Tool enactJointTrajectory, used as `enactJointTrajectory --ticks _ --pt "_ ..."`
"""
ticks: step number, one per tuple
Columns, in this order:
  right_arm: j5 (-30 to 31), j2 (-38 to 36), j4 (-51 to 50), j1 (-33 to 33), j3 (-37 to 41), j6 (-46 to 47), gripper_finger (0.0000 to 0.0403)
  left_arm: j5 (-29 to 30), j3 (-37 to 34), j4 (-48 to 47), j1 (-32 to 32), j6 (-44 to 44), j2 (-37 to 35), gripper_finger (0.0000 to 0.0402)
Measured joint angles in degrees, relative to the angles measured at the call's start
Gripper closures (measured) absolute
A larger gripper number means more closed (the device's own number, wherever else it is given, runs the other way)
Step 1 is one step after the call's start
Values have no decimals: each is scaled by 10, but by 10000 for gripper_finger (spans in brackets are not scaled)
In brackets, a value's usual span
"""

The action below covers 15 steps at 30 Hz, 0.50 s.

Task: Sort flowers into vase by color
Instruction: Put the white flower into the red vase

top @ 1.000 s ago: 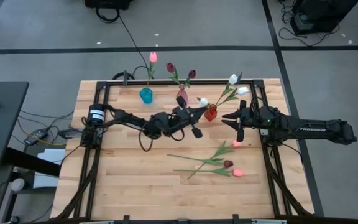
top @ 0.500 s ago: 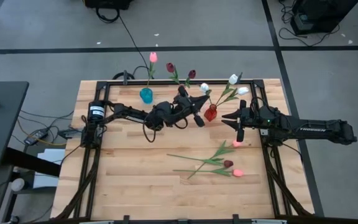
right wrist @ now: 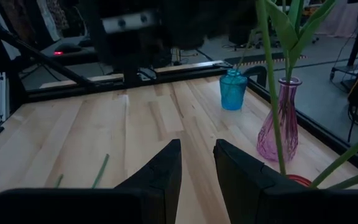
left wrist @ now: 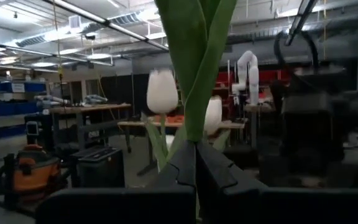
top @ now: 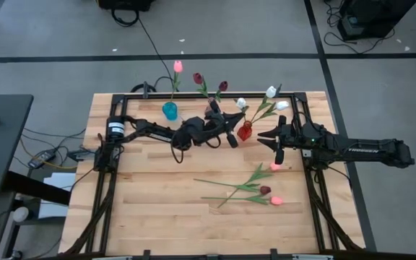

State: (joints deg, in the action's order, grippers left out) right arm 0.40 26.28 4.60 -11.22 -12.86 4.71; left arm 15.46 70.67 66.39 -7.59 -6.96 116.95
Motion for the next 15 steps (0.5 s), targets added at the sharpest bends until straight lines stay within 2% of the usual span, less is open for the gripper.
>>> enactJointTrajectory --ticks 6,9,12,15 --pt "0 0 -4 0 0 0 292 -12 2 -40 -10 44 7 397" --pt "0 0 -2 0 0 0 292 3 2 -68 -14 80 7 388" --pt "0 0 -2 0 0 0 292 26 9 -103 -20 116 7 371" --pt "1 0 -3 0 0 -1 292 12 21 -138 -23 114 7 339"
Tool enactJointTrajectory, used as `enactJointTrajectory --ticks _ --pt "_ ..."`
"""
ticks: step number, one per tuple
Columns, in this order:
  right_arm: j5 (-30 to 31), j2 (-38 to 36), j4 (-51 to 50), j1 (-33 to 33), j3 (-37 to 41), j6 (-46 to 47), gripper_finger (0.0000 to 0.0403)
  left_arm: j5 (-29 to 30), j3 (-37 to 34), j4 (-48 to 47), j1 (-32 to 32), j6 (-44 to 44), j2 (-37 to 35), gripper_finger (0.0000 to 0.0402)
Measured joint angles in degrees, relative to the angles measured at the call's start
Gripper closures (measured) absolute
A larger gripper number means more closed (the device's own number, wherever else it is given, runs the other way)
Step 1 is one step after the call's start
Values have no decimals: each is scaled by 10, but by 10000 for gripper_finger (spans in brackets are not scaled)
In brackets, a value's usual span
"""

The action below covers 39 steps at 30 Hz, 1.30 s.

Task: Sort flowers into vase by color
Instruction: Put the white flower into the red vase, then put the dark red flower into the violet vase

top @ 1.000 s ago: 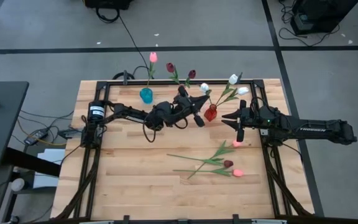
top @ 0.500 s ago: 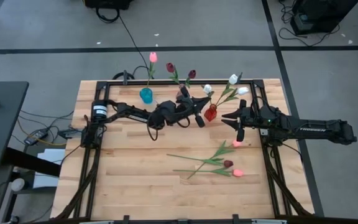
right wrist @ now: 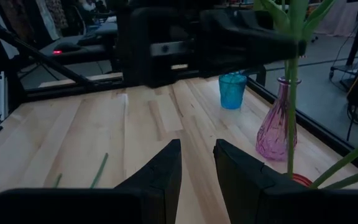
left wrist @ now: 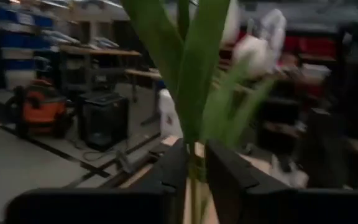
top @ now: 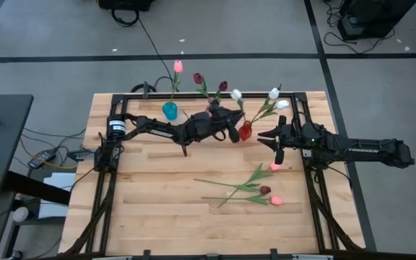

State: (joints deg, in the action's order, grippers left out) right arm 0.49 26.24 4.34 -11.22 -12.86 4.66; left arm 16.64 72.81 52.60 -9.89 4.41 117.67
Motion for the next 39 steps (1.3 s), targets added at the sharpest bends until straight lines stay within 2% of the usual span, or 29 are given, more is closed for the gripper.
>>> enactJointTrajectory --ticks 3,6,9,11,19,27,31,33,36,39 --pt "1 0 -1 0 0 -1 292 -41 18 -61 2 -14 0 296" --pt "1 0 -3 0 0 -1 292 -80 54 -181 1 -13 0 259" --pt "1 0 -9 0 0 -3 292 -101 92 -313 1 -31 0 236" --pt "1 0 -11 0 0 -5 292 -102 110 -364 2 -49 0 228" --pt "-1 -2 -24 0 0 -7 292 -100 113 -465 20 -88 -38 225" --pt "4 -30 -55 -1 0 -14 292 -113 113 -607 93 -90 -45 225" --pt "14 -36 -54 -1 0 -13 292 -122 113 -630 139 -41 -31 225" --pt "22 -36 -52 -1 0 -12 292 -120 113 -597 159 -9 -14 225" --pt "30 -34 -49 -1 0 -5 292 -141 127 -599 178 33 25 229" --pt "29 -34 -49 -2 0 -3 292 -147 159 -661 186 38 64 238"
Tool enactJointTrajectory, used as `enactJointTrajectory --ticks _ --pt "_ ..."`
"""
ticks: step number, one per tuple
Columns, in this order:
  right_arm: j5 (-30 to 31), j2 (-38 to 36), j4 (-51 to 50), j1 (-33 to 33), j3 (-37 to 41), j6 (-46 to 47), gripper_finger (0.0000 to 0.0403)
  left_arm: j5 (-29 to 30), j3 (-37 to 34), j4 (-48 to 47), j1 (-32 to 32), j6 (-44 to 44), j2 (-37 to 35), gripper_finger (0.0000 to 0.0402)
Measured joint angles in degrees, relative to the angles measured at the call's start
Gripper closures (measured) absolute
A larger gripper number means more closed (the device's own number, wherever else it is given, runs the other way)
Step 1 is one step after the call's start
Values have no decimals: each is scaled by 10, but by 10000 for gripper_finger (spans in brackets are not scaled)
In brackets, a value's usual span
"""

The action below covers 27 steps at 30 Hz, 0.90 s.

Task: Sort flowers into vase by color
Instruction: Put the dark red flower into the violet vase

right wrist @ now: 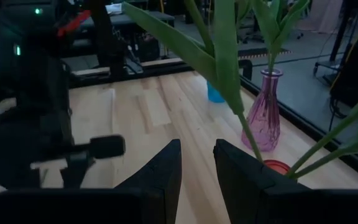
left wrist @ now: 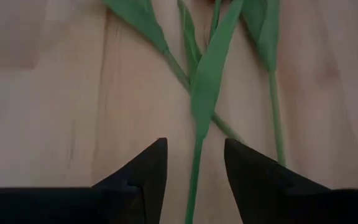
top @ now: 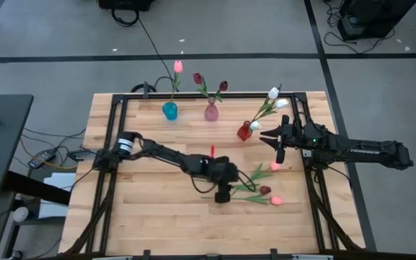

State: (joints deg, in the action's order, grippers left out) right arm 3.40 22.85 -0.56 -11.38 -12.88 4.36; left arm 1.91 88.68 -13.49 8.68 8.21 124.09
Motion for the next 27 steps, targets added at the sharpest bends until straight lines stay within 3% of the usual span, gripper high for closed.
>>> enactJointTrajectory --ticks 7,22,27 --pt "-2 0 0 1 0 2 292 25 74 -64 8 -2 38 253" --pt "-2 0 1 1 0 0 292 25 78 -93 15 -67 59 304" --pt "0 0 0 1 0 0 292 46 78 -97 16 -73 59 358"
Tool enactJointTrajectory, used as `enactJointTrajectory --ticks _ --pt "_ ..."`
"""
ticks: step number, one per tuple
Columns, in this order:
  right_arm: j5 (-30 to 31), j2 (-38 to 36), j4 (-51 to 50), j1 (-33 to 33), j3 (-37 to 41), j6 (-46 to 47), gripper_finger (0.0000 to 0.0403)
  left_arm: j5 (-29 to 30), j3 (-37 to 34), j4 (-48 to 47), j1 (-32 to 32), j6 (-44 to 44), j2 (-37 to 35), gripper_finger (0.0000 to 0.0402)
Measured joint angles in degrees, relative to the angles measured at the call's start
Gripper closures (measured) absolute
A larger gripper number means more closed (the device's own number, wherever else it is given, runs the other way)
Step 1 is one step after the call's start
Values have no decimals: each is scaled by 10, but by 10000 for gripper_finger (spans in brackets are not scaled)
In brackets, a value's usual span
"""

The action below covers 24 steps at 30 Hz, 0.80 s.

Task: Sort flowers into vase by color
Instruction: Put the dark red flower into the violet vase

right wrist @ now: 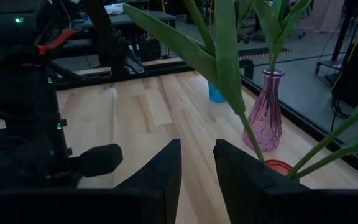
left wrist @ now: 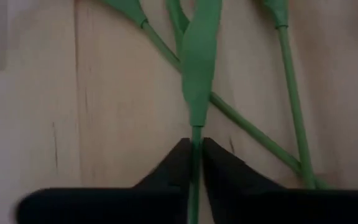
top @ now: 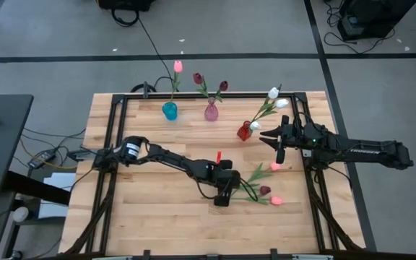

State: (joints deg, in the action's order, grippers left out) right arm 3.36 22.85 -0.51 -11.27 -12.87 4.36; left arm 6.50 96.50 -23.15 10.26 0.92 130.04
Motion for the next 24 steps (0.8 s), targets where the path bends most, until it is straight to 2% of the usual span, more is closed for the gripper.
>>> enactJointTrajectory --ticks 2,6,13,16,20,24 --pt "-1 0 -1 0 0 0 292 1 5 -7 -1 13 0 387" --pt "-1 0 -2 0 0 0 292 9 7 -11 -3 22 0 393" --pt "-4 0 -6 0 0 0 292 69 -3 -41 -3 8 -37 398" --pt "-4 -1 -8 0 0 0 292 72 -58 12 -2 6 -61 399" --pt "-4 -2 -7 0 0 2 292 71 -168 97 -8 34 -110 400" --pt "0 -2 -6 0 0 2 292 102 -281 202 -20 60 -181 400"
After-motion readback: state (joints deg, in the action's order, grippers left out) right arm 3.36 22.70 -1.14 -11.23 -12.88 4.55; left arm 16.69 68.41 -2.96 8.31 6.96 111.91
